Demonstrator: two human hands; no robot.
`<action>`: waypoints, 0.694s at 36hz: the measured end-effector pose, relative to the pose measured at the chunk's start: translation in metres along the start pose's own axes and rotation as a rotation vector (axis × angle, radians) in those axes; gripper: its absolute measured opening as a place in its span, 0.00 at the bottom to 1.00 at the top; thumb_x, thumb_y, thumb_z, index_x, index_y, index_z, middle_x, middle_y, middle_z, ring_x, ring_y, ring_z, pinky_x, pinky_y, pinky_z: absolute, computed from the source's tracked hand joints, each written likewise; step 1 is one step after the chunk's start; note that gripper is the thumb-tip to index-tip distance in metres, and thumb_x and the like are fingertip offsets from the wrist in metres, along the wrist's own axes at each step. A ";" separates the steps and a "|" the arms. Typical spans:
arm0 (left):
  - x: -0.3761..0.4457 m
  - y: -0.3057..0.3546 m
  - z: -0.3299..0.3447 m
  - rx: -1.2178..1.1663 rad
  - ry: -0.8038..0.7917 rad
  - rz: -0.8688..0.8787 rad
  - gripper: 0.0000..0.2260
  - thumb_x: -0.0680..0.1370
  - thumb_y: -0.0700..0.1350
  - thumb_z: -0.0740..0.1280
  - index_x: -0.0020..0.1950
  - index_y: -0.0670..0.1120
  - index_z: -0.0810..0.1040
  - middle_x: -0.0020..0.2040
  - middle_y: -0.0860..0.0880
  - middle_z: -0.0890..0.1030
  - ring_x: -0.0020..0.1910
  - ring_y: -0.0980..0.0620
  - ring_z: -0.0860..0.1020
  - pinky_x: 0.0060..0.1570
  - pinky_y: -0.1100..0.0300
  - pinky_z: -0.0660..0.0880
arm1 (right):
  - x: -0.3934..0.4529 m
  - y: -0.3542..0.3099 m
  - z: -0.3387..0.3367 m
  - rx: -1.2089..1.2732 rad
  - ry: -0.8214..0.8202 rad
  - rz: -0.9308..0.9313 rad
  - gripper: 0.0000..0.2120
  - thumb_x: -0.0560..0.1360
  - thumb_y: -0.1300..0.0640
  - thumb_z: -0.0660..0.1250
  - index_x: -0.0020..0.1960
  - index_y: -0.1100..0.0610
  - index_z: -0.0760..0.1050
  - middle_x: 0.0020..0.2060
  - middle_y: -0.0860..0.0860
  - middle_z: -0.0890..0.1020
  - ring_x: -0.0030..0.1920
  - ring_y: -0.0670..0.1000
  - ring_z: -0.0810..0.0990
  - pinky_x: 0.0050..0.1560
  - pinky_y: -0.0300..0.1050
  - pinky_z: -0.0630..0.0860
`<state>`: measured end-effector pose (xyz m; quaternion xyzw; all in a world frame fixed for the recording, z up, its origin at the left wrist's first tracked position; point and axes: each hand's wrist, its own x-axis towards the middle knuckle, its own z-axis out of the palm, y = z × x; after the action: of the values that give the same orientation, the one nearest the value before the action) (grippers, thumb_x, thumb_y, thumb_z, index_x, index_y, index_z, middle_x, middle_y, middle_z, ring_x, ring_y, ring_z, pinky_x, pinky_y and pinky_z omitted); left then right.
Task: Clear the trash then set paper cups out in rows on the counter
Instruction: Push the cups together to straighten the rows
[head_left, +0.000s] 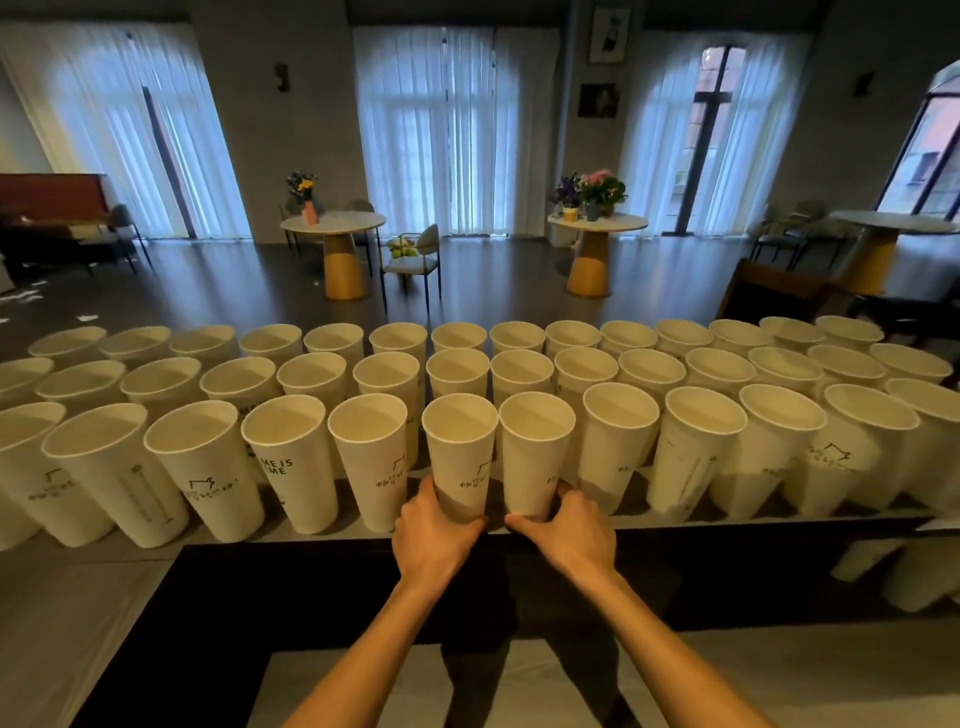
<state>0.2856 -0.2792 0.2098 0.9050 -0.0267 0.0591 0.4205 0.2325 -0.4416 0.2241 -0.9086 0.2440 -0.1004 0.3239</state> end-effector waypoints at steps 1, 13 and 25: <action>0.000 0.000 0.000 0.002 0.006 0.000 0.37 0.63 0.54 0.82 0.69 0.49 0.72 0.62 0.47 0.82 0.64 0.45 0.80 0.59 0.44 0.80 | 0.000 0.000 0.000 0.008 0.004 -0.008 0.33 0.64 0.36 0.77 0.63 0.52 0.76 0.58 0.49 0.83 0.57 0.50 0.82 0.53 0.47 0.80; -0.011 -0.002 0.007 -0.031 0.039 -0.054 0.33 0.64 0.49 0.84 0.66 0.45 0.75 0.62 0.45 0.82 0.64 0.43 0.80 0.59 0.45 0.80 | -0.005 0.011 -0.004 0.057 -0.061 -0.012 0.34 0.64 0.37 0.78 0.64 0.52 0.75 0.59 0.48 0.82 0.58 0.47 0.81 0.53 0.42 0.80; -0.091 0.042 0.031 -0.171 0.103 -0.014 0.17 0.70 0.41 0.80 0.47 0.53 0.74 0.41 0.52 0.79 0.37 0.57 0.79 0.37 0.68 0.74 | -0.023 0.079 -0.068 0.011 0.089 0.077 0.27 0.67 0.36 0.74 0.59 0.50 0.78 0.40 0.42 0.80 0.43 0.43 0.80 0.46 0.41 0.80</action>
<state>0.1934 -0.3302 0.2103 0.8616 -0.0039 0.1001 0.4976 0.1598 -0.5199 0.2253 -0.8914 0.2922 -0.1298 0.3212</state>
